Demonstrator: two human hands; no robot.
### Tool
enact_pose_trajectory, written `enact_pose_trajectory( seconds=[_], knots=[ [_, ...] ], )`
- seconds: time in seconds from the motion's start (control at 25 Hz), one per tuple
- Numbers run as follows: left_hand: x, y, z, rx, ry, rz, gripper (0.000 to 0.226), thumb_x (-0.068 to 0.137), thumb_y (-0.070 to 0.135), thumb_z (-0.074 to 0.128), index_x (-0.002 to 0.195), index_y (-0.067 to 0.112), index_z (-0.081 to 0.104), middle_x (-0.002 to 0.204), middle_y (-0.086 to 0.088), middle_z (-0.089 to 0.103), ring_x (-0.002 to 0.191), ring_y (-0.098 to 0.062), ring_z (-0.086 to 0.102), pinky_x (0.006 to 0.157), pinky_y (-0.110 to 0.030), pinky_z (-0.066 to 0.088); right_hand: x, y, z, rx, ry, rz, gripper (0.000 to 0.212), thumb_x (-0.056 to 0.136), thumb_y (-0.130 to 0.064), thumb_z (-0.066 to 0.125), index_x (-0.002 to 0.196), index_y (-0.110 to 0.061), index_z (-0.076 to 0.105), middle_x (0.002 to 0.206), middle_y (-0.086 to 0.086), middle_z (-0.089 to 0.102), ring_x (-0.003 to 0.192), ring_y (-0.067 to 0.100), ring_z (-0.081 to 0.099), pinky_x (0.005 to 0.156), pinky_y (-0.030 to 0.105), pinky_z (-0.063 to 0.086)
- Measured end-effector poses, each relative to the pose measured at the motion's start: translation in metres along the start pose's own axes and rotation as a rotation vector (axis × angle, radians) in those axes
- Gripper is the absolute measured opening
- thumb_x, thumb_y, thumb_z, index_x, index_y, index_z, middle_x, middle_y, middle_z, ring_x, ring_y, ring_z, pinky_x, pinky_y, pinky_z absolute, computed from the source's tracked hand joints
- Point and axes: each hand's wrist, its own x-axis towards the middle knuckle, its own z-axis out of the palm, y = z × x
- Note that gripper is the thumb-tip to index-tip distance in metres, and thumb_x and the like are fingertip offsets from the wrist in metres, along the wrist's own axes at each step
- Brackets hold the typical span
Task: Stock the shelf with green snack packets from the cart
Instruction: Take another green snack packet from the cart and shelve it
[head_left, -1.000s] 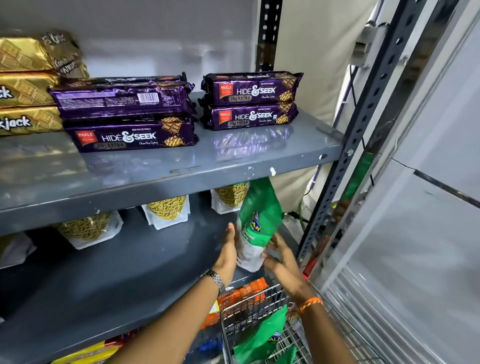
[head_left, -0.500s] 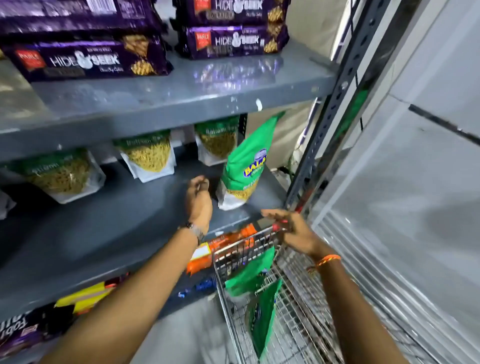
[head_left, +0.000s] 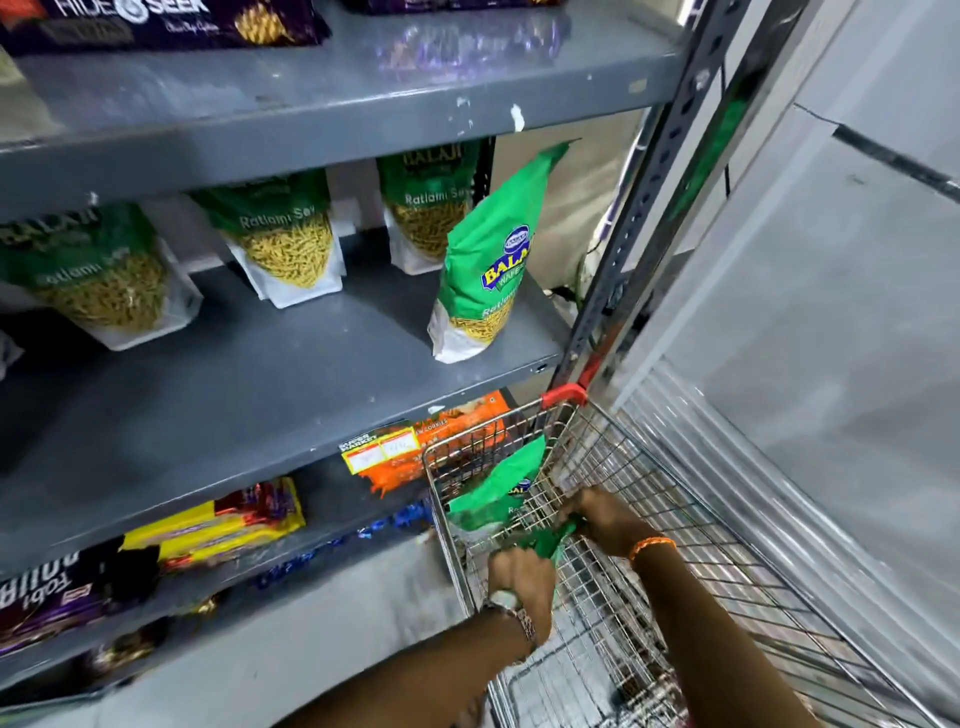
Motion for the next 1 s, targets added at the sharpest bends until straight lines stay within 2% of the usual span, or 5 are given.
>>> enact_pose_trajectory(
  seconds=[0.2, 0.32, 0.48, 0.68, 1.0],
  knots=[
    [-0.027, -0.025, -0.041, -0.103, 0.195, -0.132, 0.003, 0.084, 0.011, 0.062, 0.082, 0.013, 0.059, 0.087, -0.003, 0.065, 0.087, -0.025, 0.062, 0.072, -0.031, 0.048, -0.054, -0.01, -0.05, 0.24, 0.184, -0.114, 0.009, 0.087, -0.001, 0.071, 0.085, -0.008, 0.077, 0.087, 0.013, 0.078, 0.081, 0.02, 0.073, 0.077, 0.042, 0.059],
    [-0.065, -0.064, -0.087, -0.238, 0.419, -0.13, 0.019, 0.086, 0.027, 0.066, 0.072, 0.019, 0.056, 0.078, 0.003, 0.062, 0.082, -0.021, 0.06, 0.067, -0.029, 0.041, -0.084, -0.042, -0.094, 0.477, 0.241, -0.176, 0.014, 0.085, 0.001, 0.074, 0.077, -0.011, 0.075, 0.067, -0.005, 0.072, 0.064, 0.003, 0.062, 0.063, 0.027, 0.051],
    [-0.127, -0.122, -0.135, -0.524, 0.802, -0.015, 0.016, 0.082, 0.042, 0.068, 0.088, 0.028, 0.072, 0.083, 0.011, 0.077, 0.078, -0.013, 0.068, 0.073, -0.029, 0.046, -0.103, -0.11, -0.132, 0.805, 0.319, -0.353, 0.008, 0.082, -0.006, 0.072, 0.079, -0.008, 0.079, 0.077, -0.001, 0.079, 0.07, 0.005, 0.068, 0.067, 0.019, 0.057],
    [-0.166, -0.174, -0.164, -1.283, 1.136, 0.074, 0.01, 0.082, 0.017, 0.077, 0.079, 0.025, 0.072, 0.069, 0.008, 0.076, 0.059, 0.003, 0.064, 0.054, -0.018, 0.052, -0.073, -0.206, -0.143, 1.02, 0.531, -0.537, 0.014, 0.088, -0.001, 0.066, 0.089, -0.008, 0.078, 0.084, -0.002, 0.081, 0.075, 0.006, 0.071, 0.07, 0.017, 0.059],
    [-0.152, -0.275, -0.197, -1.384, 1.461, -0.032, 0.025, 0.076, 0.005, 0.082, 0.075, 0.026, 0.068, 0.067, 0.018, 0.075, 0.061, 0.007, 0.064, 0.06, -0.011, 0.052, 0.013, -0.314, -0.13, 0.986, 0.847, -0.621, 0.016, 0.088, -0.015, 0.062, 0.085, -0.027, 0.073, 0.085, 0.0, 0.073, 0.083, 0.013, 0.062, 0.076, 0.037, 0.051]
  ],
)
